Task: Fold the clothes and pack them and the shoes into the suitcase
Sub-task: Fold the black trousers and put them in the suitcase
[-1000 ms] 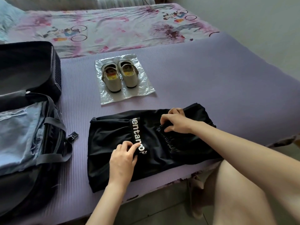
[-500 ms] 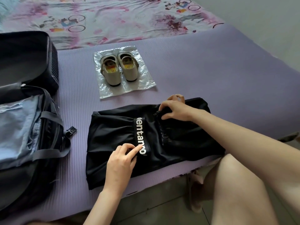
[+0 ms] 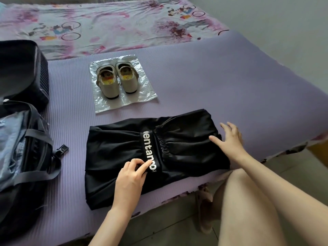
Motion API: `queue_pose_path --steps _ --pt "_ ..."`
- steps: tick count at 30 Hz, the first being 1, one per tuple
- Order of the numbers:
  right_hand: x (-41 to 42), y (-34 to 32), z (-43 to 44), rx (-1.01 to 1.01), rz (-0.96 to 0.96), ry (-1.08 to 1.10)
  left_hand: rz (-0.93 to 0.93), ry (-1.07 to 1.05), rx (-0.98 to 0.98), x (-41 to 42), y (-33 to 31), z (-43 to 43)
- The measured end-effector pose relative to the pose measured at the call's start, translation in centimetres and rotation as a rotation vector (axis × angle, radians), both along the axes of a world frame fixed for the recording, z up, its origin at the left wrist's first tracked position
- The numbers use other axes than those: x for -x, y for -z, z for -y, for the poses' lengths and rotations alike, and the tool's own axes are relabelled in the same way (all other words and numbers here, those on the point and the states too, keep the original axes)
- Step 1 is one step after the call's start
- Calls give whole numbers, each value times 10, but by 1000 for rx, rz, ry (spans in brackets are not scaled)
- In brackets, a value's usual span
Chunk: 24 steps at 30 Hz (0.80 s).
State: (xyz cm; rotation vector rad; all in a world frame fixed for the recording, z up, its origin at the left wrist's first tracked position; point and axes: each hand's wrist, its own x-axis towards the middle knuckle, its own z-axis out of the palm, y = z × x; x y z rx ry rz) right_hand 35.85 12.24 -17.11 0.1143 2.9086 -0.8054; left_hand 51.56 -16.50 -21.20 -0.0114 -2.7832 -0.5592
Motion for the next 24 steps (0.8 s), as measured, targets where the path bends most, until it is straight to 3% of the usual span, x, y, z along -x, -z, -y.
queue_pose_path --steps 4,8,13,16,19,21,24 --pt "-3 4 -9 275 135 187 48 -50 0 -5 -9 -3" --pt "1 10 -14 397 205 280 53 -21 -100 12 -36 -31" --pt "-6 5 -17 654 269 309 508 167 112 43 -32 -68" --pt "-10 -7 -13 790 232 322 580 192 143 47 -26 -65" --pt "-14 -31 0 913 200 284 533 140 -173 46 -36 -56" --pt "-18 -52 17 977 172 229 378 23 -474 40 -49 -47" --pt "-26 -84 58 1063 140 133 192 -142 -751 23 -67 -19"
